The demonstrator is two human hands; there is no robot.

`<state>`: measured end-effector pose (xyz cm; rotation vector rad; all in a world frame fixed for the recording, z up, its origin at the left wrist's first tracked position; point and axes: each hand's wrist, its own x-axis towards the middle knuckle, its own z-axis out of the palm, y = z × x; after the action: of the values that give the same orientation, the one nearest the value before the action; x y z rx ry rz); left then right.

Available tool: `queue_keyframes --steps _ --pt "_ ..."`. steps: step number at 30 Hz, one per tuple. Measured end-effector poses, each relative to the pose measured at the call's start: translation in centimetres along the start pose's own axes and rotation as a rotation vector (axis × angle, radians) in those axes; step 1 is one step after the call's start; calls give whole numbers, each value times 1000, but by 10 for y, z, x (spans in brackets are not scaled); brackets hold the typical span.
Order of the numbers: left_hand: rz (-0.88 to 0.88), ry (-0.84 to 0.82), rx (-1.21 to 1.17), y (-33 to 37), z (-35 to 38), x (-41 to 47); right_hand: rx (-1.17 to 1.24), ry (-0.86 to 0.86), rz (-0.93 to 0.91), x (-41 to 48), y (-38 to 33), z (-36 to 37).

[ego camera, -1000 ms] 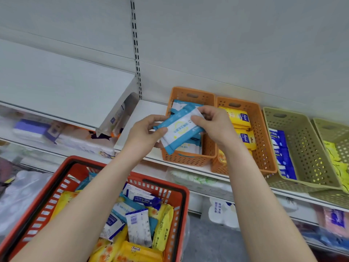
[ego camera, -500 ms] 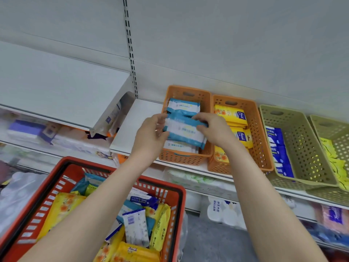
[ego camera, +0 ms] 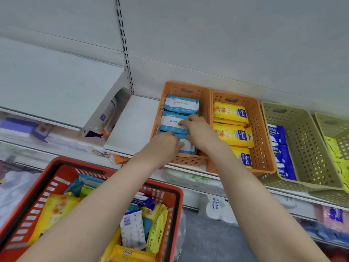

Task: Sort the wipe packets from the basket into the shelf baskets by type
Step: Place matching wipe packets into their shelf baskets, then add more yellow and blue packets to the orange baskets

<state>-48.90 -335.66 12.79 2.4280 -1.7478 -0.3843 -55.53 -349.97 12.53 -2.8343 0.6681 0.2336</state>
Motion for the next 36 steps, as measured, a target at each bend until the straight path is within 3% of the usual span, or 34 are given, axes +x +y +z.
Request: queue_keyframes --steps 5,11,20,25,27,29,33,34,36 --pt "-86 -61 -98 3 -2 4 -58 -52 -2 13 2 5" --pt "-120 0 -144 3 1 7 -81 -40 -15 11 5 0" --pt "-42 472 -305 -21 -8 -85 139 453 -50 -86 -45 0" --pt "-151 399 -314 -76 38 -185 333 549 0 -159 -121 68" --pt "-231 277 -293 -99 67 -225 407 421 105 -179 -152 110" --pt "-266 132 -234 -120 93 -257 400 143 217 -189 -174 145" --pt "-184 -158 -89 -144 131 -297 139 -720 206 -187 -202 184" --pt "-162 -209 -43 -147 134 -300 52 -821 179 -185 -207 189" --pt "-137 -271 29 -148 135 -301 -44 -807 169 -182 -214 197"
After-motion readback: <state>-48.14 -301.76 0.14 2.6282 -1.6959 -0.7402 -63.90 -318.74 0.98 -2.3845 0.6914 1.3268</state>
